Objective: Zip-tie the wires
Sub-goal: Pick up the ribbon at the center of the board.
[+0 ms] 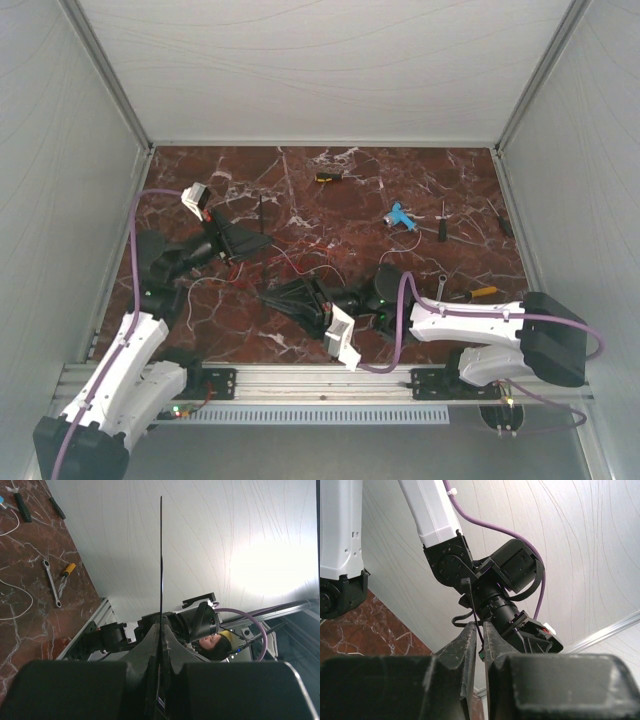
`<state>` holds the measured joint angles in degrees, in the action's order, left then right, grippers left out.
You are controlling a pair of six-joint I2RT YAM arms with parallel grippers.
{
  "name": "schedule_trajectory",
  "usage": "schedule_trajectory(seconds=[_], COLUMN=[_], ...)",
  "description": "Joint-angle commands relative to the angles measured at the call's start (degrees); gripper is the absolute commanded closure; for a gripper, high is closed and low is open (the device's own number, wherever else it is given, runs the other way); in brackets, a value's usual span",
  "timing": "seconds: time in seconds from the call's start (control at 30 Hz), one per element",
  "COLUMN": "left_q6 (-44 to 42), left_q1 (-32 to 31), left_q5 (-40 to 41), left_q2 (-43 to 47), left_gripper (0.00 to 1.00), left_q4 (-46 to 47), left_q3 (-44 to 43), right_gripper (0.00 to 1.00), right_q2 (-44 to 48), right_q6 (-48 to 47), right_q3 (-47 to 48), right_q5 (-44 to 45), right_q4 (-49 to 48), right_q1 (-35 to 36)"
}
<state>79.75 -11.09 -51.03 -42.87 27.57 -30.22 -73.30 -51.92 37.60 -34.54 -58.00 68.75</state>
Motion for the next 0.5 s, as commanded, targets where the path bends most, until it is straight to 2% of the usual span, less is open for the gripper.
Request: schedule_trajectory(seconds=[0.0, 0.07, 0.27, 0.3, 0.33, 0.4, 0.47], left_q6=[2.52, 2.53, 0.83, -0.25, -1.86, -7.61, -13.66], left_q1=[-0.03, -0.03, -0.07, 0.01, -0.04, -0.07, -0.03], left_q5=[-0.84, -0.74, -0.98, -0.93, -0.80, -0.22, 0.67], left_q2=[0.75, 0.75, 1.10, 1.39, 1.76, 2.70, 4.01], left_gripper=[1.00, 1.00, 1.00, 0.96, 0.81, 0.42, 0.19], left_q4=[2.45, 2.56, 2.30, 2.02, 1.53, -0.80, -5.49], left_q3=[-0.37, -0.28, -0.28, -0.28, -0.21, -0.13, -0.11], right_gripper=[0.96, 0.99, 1.00, 1.00, 1.00, 1.00, 1.00], right_q2=[-0.17, -0.25, 0.01, 0.18, 0.43, 1.18, 2.04], right_q6=[-1.59, -1.67, -1.73, -1.36, -0.85, 0.16, 2.18], right_q3=[1.94, 2.02, 2.76, 2.87, 2.91, 2.81, 1.92], right_q5=[-1.25, -1.23, -1.57, -1.53, -1.42, -0.69, 0.04], right_q4=[-0.25, 0.22, 3.64, 4.71, 5.72, 7.88, 8.63], right_q1=[0.64, 0.73, 0.72, 0.70, 0.75, 0.71, 0.44])
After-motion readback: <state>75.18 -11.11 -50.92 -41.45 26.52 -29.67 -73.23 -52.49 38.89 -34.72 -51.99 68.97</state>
